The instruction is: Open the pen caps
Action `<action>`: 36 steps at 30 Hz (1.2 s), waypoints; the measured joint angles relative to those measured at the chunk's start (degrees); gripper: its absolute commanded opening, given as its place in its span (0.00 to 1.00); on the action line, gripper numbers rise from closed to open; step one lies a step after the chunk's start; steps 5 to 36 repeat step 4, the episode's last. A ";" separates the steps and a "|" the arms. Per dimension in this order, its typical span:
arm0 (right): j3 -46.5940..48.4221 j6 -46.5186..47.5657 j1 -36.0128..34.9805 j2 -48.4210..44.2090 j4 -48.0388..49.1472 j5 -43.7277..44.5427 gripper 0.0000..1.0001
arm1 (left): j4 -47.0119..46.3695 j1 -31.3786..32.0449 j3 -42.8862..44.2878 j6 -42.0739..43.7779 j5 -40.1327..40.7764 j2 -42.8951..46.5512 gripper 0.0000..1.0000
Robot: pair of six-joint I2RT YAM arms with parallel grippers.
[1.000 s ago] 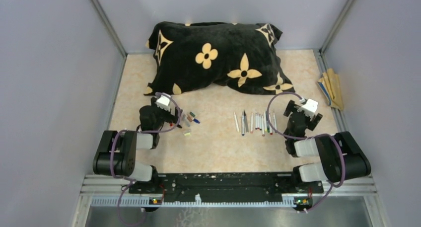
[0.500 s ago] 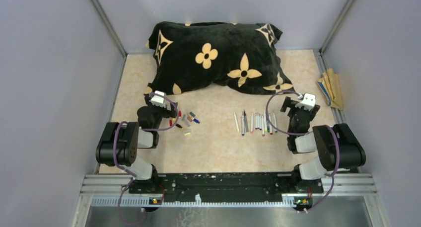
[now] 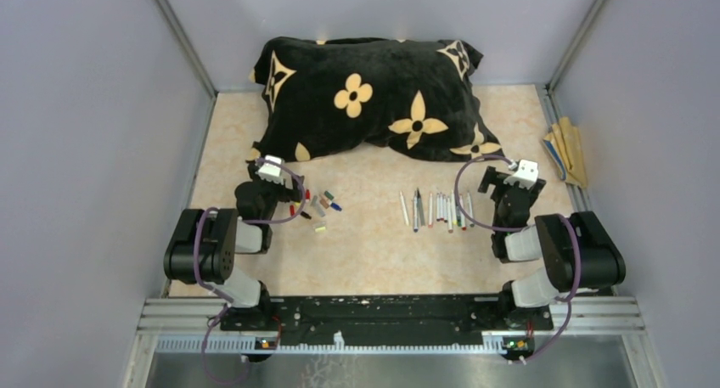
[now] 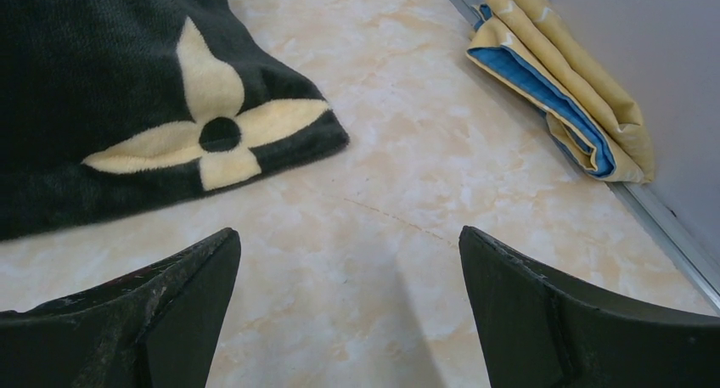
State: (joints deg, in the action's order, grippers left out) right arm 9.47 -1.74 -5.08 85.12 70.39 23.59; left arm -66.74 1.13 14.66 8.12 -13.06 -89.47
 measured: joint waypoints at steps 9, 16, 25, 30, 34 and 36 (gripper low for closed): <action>0.00 0.00 0.00 0.00 -0.07 -0.20 0.99 | 0.20 0.00 0.02 0.00 0.00 0.00 0.99; 0.00 0.00 0.00 0.00 -0.07 -0.20 0.99 | 0.20 0.00 0.02 0.00 0.00 0.00 0.99; 0.00 0.00 0.00 0.00 -0.07 -0.20 0.99 | 0.20 0.00 0.02 0.00 0.00 0.00 0.99; 0.00 0.00 0.00 0.00 -0.07 -0.20 0.99 | 0.20 0.00 0.02 0.00 0.00 0.00 0.99; 0.00 0.00 0.00 0.00 -0.07 -0.20 0.99 | 0.20 0.00 0.02 0.00 0.00 0.00 0.99; 0.00 0.00 0.00 0.00 -0.07 -0.20 0.99 | 0.20 0.00 0.02 0.00 0.00 0.00 0.99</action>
